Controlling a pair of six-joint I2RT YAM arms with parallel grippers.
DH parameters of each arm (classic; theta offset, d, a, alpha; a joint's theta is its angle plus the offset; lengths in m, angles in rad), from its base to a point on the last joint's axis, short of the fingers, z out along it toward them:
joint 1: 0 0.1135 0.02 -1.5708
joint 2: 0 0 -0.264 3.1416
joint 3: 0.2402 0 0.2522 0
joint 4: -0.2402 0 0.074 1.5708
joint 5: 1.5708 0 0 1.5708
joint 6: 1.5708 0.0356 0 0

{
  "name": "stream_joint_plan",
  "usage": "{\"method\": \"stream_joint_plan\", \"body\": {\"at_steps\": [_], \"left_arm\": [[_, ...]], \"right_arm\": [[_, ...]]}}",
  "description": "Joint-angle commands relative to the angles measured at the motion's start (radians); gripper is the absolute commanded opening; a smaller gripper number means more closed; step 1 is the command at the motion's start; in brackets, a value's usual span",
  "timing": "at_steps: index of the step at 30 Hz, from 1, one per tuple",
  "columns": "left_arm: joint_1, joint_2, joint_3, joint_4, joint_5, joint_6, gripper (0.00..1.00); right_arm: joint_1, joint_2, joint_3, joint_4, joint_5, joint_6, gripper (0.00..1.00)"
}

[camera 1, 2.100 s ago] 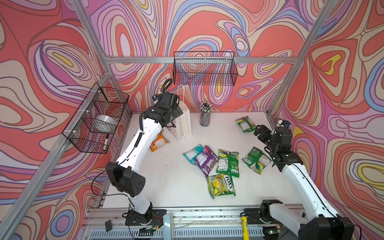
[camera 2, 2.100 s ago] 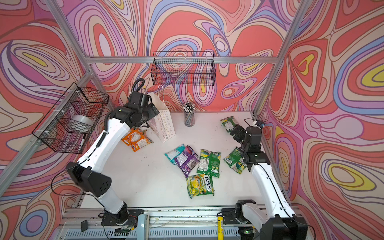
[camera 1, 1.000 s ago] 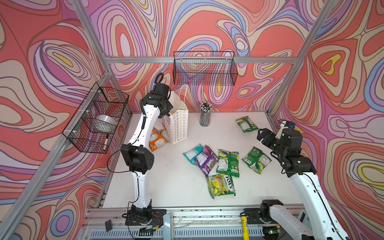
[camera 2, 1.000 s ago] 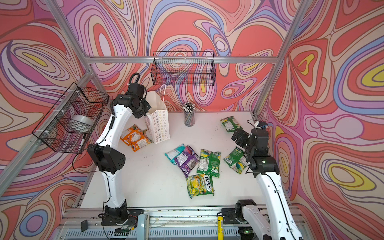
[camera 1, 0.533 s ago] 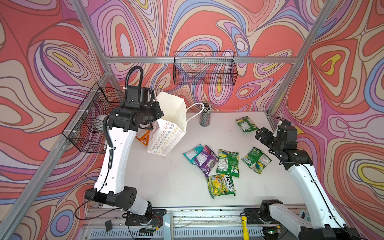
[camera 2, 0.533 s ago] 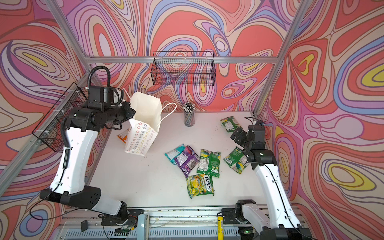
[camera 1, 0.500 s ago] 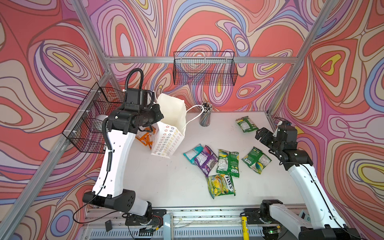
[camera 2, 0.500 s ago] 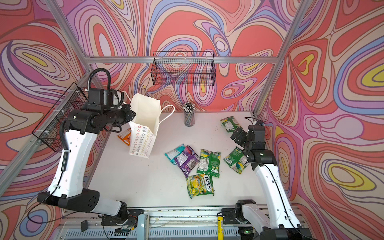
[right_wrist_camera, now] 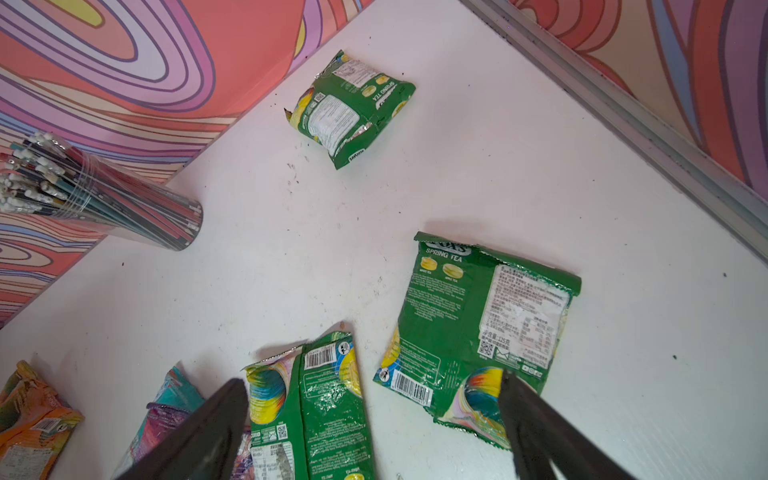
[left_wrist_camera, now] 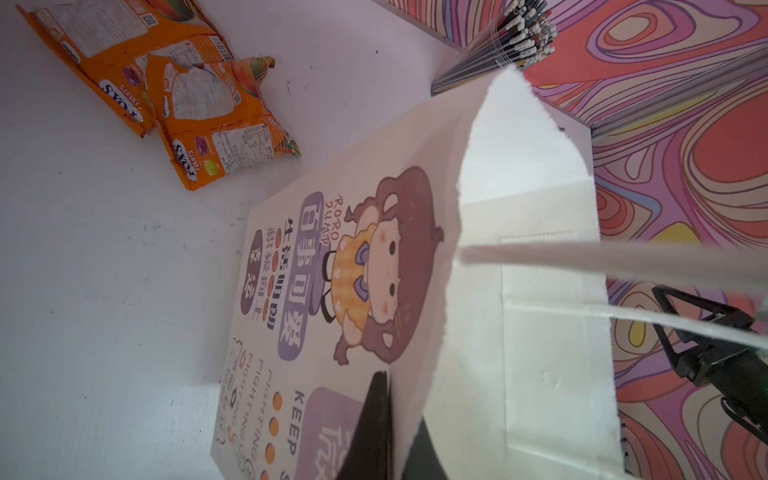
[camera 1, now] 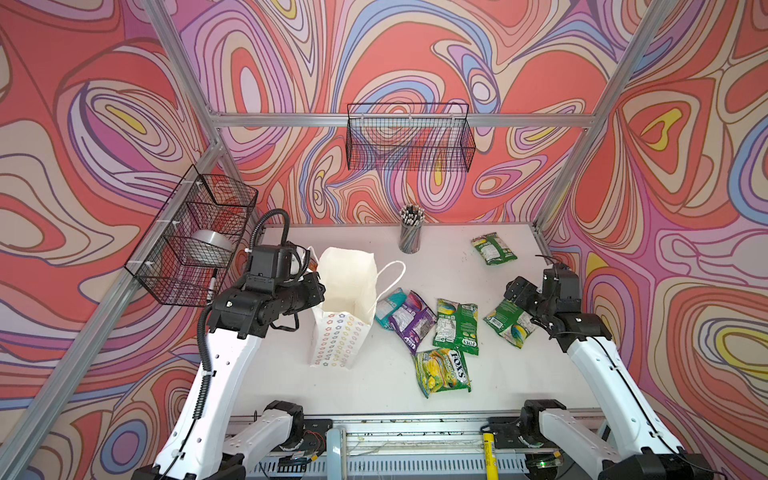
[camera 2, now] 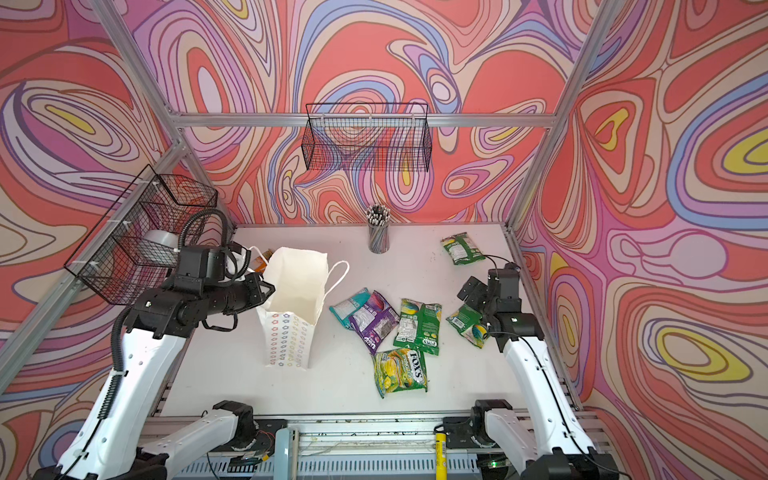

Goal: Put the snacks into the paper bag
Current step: 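Grasp the paper bag rim with left gripper while right gripper approaches green bags, then pull the paper bag closer with left gripper while right gripper grasps green bag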

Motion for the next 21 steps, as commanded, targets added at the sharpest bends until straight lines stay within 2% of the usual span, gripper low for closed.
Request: {"method": "stream_joint_plan", "body": {"at_steps": [1, 5, 13, 18, 21], "left_arm": [[0.001, -0.057, -0.082, 0.064, -0.042, 0.015, 0.0], [0.001, -0.092, -0.15, 0.13, -0.052, -0.012, 0.0], [0.001, -0.039, -0.184, 0.2, -0.141, -0.012, 0.0], [0.001, -0.062, -0.199, 0.24, -0.162, -0.012, 0.0], [0.001, -0.064, -0.212, 0.274, -0.158, -0.025, 0.0]], "right_arm": [[0.004, -0.021, -0.034, 0.042, -0.015, 0.04, 0.98], [0.004, -0.047, -0.081, 0.054, 0.015, 0.064, 0.98], [0.002, -0.019, -0.119, 0.048, 0.068, 0.091, 0.98], [0.0, 0.041, -0.116, -0.032, 0.203, 0.163, 0.98], [-0.004, 0.072, -0.123, -0.05, 0.228, 0.209, 0.98]]}}
